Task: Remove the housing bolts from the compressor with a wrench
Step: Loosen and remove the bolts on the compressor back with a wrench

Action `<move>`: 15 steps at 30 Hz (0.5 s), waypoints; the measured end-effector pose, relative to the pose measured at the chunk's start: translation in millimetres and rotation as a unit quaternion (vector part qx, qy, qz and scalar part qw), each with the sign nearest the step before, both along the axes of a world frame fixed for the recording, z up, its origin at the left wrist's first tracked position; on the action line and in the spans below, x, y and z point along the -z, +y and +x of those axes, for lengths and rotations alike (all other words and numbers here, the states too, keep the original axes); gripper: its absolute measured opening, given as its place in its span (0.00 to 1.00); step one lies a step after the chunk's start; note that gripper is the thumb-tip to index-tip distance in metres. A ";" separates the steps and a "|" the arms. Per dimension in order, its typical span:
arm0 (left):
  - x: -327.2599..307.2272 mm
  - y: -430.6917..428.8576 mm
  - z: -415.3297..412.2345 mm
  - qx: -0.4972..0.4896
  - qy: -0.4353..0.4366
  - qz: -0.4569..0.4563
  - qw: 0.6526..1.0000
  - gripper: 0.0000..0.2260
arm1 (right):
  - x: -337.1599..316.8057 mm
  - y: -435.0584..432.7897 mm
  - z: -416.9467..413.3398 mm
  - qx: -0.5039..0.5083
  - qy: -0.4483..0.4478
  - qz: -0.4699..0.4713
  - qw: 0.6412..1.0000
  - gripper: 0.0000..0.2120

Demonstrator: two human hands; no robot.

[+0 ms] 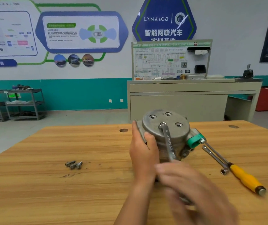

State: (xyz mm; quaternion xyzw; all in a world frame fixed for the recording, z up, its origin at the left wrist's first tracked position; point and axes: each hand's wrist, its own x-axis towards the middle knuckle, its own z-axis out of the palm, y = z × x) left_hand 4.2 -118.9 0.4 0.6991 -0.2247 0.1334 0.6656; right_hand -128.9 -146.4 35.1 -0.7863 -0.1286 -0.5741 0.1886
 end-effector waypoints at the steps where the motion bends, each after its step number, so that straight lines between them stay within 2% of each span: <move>1: 0.0 -0.3 -1.3 0.009 -0.010 0.000 1.000 0.26 | 23.6 -9.0 -8.8 0.048 -0.020 -0.003 0.999 0.12; 3: 3.0 1.8 -2.4 -0.006 -0.036 -0.023 0.999 0.31 | 27.2 -42.7 -30.1 0.103 -0.089 0.081 0.987 0.16; 5: 0.4 2.3 -1.8 -0.005 -0.032 -0.042 0.999 0.32 | 4.4 -81.7 -23.1 0.223 -0.108 0.154 0.957 0.15; 7: -1.0 -1.0 -0.5 -0.005 -0.047 -0.023 0.999 0.32 | -19.5 -116.8 2.1 0.269 -0.010 0.177 0.947 0.14; 9: -5.3 -1.9 -1.8 -0.001 -0.055 -0.005 0.998 0.32 | -41.7 -148.2 38.9 0.326 0.116 0.160 0.924 0.15; 12: -9.1 -3.5 -1.7 -0.005 -0.066 0.010 0.998 0.32 | -80.0 -146.1 103.7 0.384 0.271 0.092 0.878 0.22; 15: -6.7 -1.3 2.9 -0.023 -0.075 0.026 0.997 0.28 | -110.5 -99.2 158.3 0.348 0.375 -0.008 0.859 0.27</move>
